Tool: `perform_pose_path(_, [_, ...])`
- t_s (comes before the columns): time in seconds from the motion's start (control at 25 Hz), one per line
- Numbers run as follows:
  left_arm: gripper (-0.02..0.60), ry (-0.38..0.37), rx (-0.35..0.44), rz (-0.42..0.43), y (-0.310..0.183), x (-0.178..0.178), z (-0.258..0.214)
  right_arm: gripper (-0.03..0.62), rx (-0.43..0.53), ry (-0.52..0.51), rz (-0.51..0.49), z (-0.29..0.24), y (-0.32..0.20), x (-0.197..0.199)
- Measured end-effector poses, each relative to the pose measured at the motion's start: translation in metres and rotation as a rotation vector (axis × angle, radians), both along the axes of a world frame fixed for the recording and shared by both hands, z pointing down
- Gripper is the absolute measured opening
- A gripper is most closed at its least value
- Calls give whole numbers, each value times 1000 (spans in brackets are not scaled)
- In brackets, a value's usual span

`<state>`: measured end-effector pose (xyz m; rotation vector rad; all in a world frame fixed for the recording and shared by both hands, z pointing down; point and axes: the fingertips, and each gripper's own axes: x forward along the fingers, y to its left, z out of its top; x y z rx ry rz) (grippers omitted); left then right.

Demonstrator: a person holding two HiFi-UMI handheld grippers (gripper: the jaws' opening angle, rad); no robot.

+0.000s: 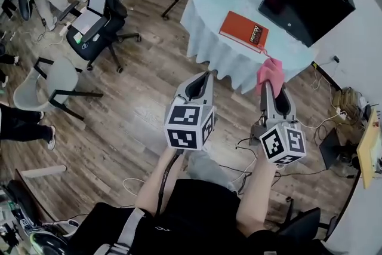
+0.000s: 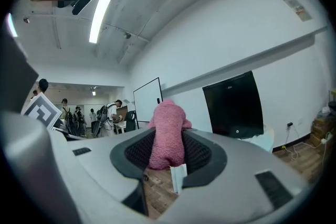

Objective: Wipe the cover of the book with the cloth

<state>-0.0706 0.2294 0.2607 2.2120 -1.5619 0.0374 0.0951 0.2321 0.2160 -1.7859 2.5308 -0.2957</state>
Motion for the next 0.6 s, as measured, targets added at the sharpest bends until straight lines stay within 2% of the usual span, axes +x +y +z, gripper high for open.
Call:
perform_pose_path(0.2, [12, -11, 21, 28, -31, 39, -8, 147, 26, -13, 22, -6, -24, 41])
perform_pose_path(0.4, [12, 13, 60, 105, -52, 90, -20, 147, 41, 22, 78, -18, -39, 89])
perform_pose_path(0.6, [12, 13, 117, 151, -69, 133, -43, 147, 101, 20, 105, -47, -53, 127])
